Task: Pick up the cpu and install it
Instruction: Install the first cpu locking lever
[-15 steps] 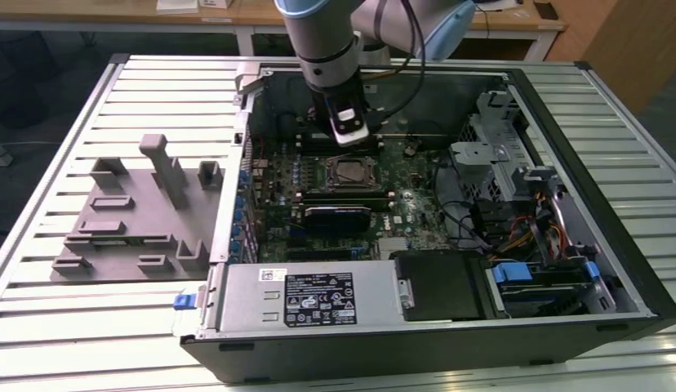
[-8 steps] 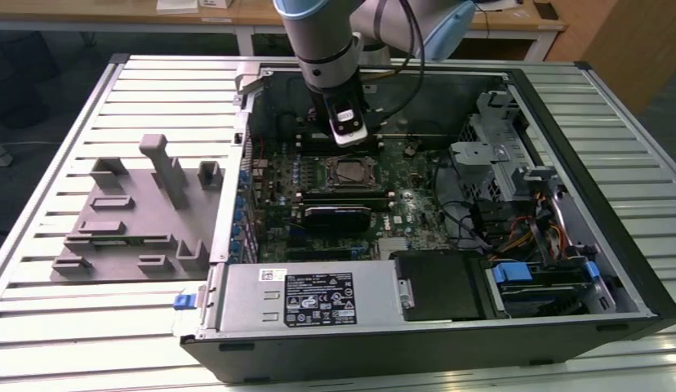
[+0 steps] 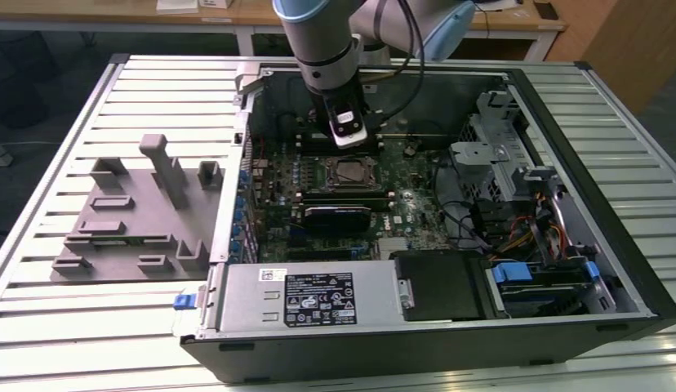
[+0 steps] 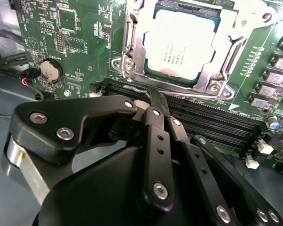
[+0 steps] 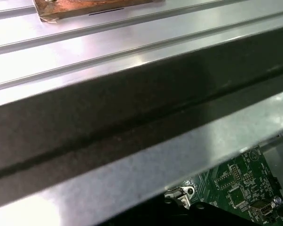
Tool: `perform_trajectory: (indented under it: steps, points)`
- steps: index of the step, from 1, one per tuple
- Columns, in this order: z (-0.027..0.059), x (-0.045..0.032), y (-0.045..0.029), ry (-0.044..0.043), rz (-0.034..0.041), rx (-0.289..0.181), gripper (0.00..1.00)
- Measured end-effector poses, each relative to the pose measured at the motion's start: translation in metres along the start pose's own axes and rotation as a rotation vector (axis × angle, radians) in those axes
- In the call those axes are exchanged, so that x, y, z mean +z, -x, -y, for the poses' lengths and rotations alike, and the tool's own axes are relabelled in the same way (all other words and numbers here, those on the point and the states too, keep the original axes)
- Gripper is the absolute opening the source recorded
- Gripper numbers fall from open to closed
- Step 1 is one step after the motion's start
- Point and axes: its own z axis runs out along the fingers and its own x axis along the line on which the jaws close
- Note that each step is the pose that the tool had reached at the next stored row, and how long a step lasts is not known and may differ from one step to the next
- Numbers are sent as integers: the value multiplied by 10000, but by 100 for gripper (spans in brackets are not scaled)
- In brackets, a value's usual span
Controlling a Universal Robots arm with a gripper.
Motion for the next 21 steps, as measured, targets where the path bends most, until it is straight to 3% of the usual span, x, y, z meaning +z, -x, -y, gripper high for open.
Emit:
perform_trajectory:
  steps: [15, 21]
  points:
    - [9, 41, -8, -51, 253, -14, 11]
    - [13, 48, -9, -61, 286, -10, 11]
